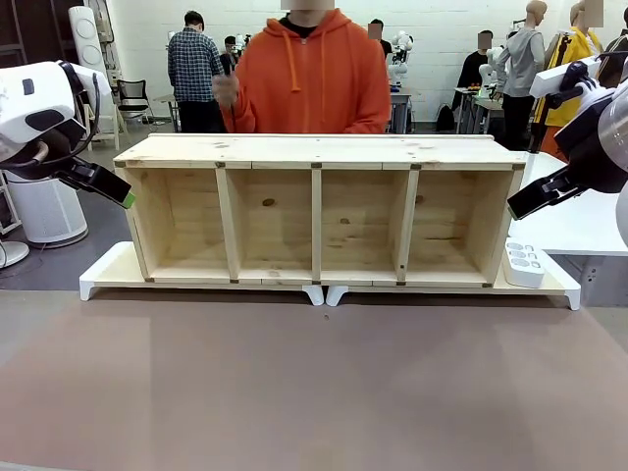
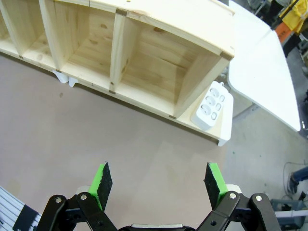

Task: Perform cable management.
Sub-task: When the cord part of the Power Cable appears at the lower middle area of the table and stops, grasp the cord part of the Power Cable.

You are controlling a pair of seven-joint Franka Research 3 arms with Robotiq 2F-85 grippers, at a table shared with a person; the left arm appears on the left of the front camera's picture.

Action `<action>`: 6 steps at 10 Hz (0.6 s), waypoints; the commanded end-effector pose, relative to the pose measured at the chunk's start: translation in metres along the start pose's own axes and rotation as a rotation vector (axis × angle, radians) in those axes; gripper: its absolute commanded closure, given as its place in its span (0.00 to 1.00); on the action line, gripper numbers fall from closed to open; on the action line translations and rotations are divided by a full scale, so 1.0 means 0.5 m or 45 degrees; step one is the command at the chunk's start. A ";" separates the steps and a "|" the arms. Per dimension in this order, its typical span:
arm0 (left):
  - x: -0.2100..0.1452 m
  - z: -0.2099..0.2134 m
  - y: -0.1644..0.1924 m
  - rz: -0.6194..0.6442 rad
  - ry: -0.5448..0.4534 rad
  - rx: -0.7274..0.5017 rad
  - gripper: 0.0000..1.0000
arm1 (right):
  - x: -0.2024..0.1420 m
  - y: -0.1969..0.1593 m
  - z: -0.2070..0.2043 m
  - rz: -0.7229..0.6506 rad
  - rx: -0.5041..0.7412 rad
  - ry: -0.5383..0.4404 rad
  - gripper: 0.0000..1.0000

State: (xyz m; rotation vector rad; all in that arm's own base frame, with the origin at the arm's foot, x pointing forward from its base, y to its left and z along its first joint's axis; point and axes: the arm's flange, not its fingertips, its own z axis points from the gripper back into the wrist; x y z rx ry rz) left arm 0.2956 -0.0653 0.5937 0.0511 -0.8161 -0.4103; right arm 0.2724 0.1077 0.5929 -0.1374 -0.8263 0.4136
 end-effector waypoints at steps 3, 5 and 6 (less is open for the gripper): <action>0.002 0.001 0.000 0.000 -0.010 0.003 0.00 | 0.000 -0.001 0.000 0.002 0.002 -0.002 0.00; 0.002 0.001 0.000 0.000 -0.010 0.003 0.00 | 0.000 -0.001 0.000 0.002 0.002 -0.002 0.00; 0.002 0.001 0.000 0.000 -0.010 0.003 0.00 | 0.000 -0.001 0.000 0.002 0.002 -0.002 0.00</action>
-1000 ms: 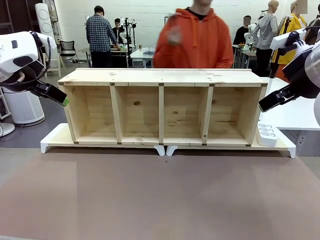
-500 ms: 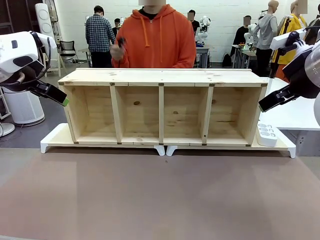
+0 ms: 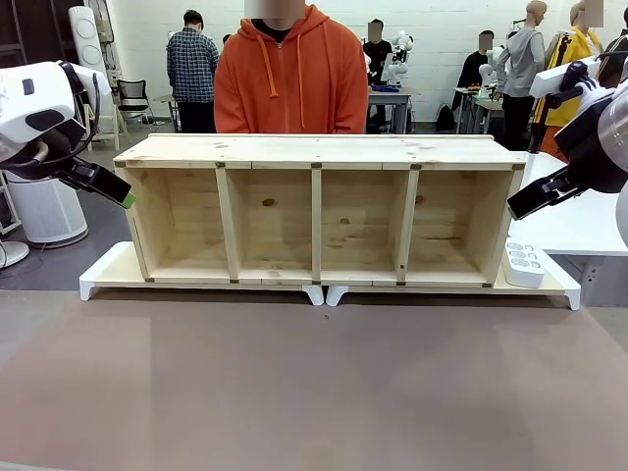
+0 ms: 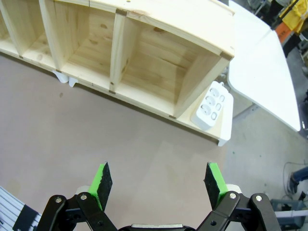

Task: Perform cable management.
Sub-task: When the cord part of the Power Cable appears at the lower middle area of the table and stops, grasp the cord part of the Power Cable.

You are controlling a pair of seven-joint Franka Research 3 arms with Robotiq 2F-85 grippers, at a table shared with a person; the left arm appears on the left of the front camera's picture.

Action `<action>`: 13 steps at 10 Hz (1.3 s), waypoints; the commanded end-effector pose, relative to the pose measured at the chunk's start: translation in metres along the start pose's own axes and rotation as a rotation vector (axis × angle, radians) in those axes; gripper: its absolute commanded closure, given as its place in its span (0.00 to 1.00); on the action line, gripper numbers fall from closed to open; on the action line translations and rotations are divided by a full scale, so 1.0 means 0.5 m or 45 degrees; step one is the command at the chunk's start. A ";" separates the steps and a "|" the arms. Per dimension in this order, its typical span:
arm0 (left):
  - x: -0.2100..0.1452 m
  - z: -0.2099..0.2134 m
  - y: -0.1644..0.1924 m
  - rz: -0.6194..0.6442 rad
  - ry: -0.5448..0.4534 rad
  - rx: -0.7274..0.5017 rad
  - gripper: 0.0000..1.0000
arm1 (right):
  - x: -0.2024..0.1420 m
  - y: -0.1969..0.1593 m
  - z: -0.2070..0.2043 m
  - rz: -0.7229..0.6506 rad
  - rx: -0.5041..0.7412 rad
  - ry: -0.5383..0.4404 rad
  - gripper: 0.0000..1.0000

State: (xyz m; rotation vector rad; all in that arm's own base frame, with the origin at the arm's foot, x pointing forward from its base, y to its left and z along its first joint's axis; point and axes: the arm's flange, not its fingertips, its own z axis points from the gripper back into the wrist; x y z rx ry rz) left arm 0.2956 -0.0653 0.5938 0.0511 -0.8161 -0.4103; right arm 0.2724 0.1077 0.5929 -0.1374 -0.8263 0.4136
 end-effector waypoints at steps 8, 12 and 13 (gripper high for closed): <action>0.002 0.001 0.000 0.000 -0.010 0.003 0.00 | 0.000 -0.001 0.000 0.002 0.002 -0.002 0.00; 0.002 0.001 0.000 0.000 -0.010 0.003 0.00 | 0.000 -0.001 0.000 0.002 0.002 -0.002 0.00; 0.002 0.001 0.000 0.000 -0.010 0.003 0.00 | 0.000 -0.001 0.000 0.002 0.002 -0.002 0.00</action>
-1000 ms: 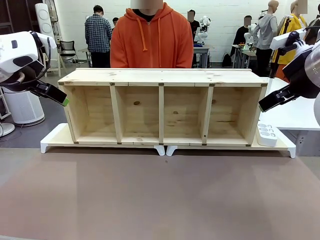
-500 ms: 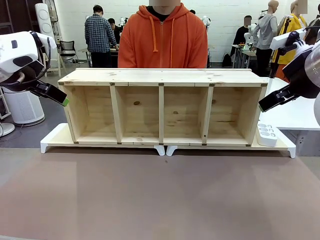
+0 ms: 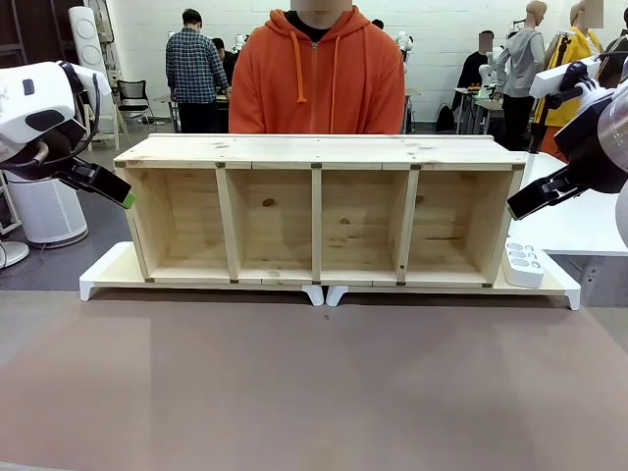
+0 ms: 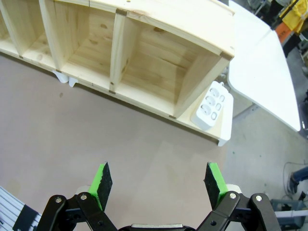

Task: Perform cable management.
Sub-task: When the cord part of the Power Cable appears at the lower middle area of the table and stops, grasp the cord part of the Power Cable.

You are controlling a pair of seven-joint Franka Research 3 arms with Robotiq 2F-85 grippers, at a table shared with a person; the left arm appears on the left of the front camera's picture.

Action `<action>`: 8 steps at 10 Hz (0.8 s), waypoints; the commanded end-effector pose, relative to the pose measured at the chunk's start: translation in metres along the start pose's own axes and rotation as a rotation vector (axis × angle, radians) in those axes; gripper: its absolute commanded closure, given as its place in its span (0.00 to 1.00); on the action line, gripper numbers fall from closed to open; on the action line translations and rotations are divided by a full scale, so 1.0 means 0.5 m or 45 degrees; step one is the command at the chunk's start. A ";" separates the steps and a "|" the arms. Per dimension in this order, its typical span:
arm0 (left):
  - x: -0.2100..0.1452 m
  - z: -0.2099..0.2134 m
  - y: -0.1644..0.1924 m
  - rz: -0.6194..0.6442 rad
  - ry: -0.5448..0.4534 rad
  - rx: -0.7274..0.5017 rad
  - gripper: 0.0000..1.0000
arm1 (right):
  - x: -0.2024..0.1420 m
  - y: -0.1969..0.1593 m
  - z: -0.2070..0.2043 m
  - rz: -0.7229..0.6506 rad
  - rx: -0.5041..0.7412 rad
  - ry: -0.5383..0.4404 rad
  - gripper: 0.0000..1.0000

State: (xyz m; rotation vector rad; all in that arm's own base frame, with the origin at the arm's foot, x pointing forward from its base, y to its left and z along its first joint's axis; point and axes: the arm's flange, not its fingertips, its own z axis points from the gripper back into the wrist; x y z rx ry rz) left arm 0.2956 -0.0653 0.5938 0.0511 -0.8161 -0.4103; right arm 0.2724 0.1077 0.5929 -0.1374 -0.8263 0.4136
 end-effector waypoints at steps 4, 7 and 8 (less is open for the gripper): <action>0.002 0.001 0.000 0.000 -0.010 0.003 0.00 | 0.000 -0.001 0.000 0.002 0.002 -0.002 0.00; 0.002 0.001 0.000 0.000 -0.010 0.003 0.00 | 0.000 -0.001 0.000 0.002 0.002 -0.002 0.00; 0.002 0.001 0.000 0.000 -0.010 0.003 0.00 | 0.000 -0.001 0.000 0.002 0.002 -0.002 0.00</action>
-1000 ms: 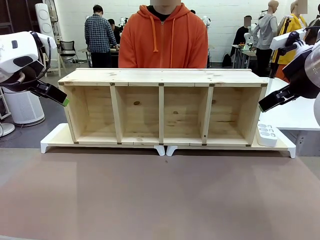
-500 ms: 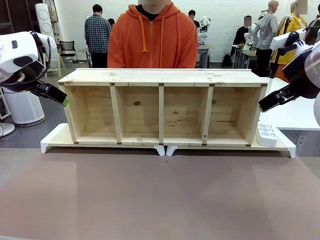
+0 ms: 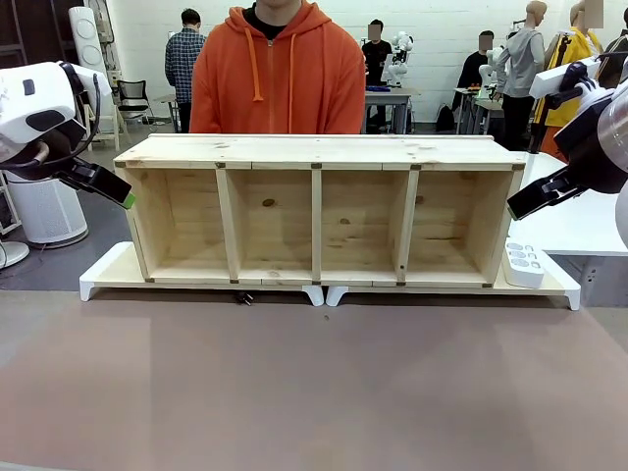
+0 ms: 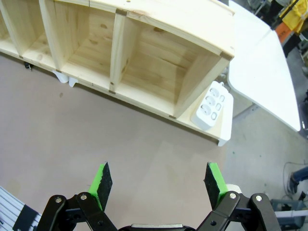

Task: Perform cable management.
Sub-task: When the cord part of the Power Cable appears at the lower middle area of the table and stops, grasp the cord part of the Power Cable.

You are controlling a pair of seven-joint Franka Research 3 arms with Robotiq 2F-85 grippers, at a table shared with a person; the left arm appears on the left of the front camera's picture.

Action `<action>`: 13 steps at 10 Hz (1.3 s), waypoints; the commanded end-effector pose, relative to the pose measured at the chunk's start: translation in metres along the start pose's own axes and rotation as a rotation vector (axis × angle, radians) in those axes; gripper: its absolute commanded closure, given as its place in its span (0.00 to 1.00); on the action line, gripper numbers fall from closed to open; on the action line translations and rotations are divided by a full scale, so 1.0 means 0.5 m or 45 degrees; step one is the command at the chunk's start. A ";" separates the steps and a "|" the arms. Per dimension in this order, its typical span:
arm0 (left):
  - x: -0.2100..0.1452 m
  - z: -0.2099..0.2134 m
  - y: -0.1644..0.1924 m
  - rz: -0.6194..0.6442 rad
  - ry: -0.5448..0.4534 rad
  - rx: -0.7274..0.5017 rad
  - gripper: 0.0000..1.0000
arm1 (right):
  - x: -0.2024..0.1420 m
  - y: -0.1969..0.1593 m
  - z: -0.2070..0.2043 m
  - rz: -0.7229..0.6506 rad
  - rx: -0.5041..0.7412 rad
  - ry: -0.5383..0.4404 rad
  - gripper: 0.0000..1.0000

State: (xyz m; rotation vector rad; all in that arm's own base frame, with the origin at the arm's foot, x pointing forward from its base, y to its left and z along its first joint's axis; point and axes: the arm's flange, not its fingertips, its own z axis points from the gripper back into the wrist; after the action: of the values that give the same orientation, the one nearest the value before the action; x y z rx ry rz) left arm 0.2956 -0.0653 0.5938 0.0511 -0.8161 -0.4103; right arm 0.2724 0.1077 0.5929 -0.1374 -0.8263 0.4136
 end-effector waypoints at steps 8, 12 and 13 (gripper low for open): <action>0.002 0.001 0.000 0.000 -0.010 0.003 0.00 | 0.000 -0.001 0.000 0.002 0.002 -0.002 0.00; 0.002 0.001 0.000 0.000 -0.010 0.003 0.00 | 0.000 -0.001 0.000 0.002 0.002 -0.002 0.00; 0.002 0.001 0.000 0.000 -0.010 0.003 0.00 | 0.000 -0.001 0.000 0.002 0.002 -0.002 0.00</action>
State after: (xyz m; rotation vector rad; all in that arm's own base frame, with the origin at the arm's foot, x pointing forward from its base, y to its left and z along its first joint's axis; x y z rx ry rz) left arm 0.2956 -0.0653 0.5938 0.0511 -0.8161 -0.4103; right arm 0.2724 0.1077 0.5929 -0.1374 -0.8263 0.4136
